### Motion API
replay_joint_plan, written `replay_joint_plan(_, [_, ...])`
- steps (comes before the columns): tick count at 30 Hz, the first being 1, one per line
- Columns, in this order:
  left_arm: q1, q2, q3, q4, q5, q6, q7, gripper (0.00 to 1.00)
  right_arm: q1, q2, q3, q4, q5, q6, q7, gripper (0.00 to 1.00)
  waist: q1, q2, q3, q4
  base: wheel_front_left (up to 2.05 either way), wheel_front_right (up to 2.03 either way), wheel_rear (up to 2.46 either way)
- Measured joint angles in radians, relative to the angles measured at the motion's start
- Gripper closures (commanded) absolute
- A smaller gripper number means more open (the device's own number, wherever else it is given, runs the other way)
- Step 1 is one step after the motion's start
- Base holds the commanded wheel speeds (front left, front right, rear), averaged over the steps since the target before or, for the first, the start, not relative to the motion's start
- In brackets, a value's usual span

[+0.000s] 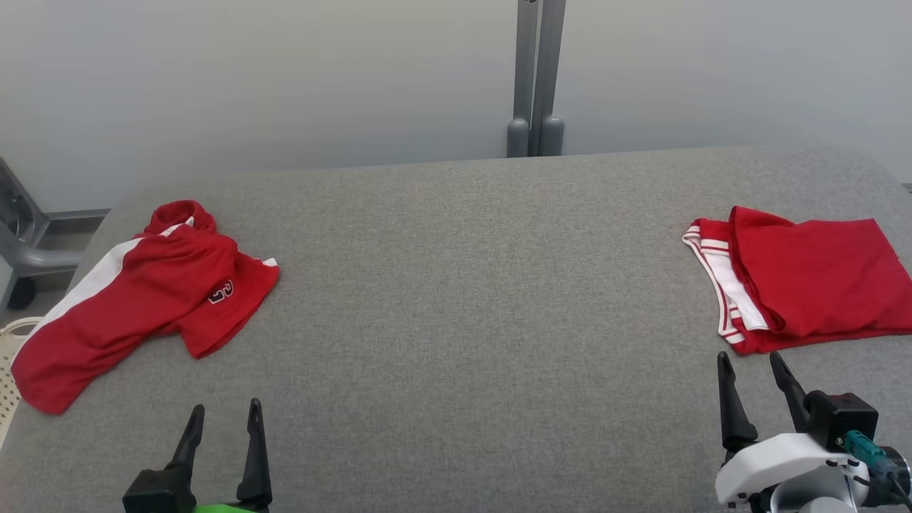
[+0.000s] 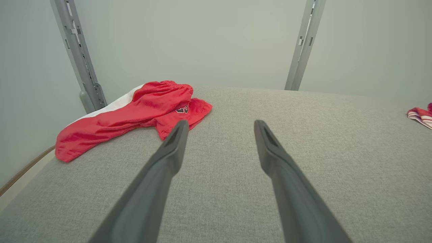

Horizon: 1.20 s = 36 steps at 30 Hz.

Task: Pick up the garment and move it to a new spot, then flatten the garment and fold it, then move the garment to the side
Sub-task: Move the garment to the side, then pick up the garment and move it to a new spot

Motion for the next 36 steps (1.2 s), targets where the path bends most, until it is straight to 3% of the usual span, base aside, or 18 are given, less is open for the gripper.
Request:
replay_joint_plan(22, [0.000, -0.031, 0.039, 0.026, 0.038, -0.032, 0.000, 0.00, -0.004, 0.000, 0.030, 0.015, 0.033, 0.000, -0.005, 0.00, 0.0000, 0.0000, -0.001, 0.028, 0.00, 0.00, 0.00])
replay_joint_plan(30, [0.000, -0.035, 0.049, 0.021, 0.046, -0.033, 0.000, 0.00, 0.007, 0.000, 0.075, 0.001, 0.057, 0.000, -0.005, 0.00, 0.0000, 0.0000, -0.005, 0.083, 0.00, 0.00, 0.00])
replay_joint_plan(36, [0.005, -0.031, 0.061, 0.025, 0.055, -0.036, -0.002, 0.00, 0.018, 0.000, 0.097, 0.000, 0.080, 0.000, -0.005, 0.00, 0.0000, 0.0000, -0.011, 0.166, 0.00, 0.00, 0.00])
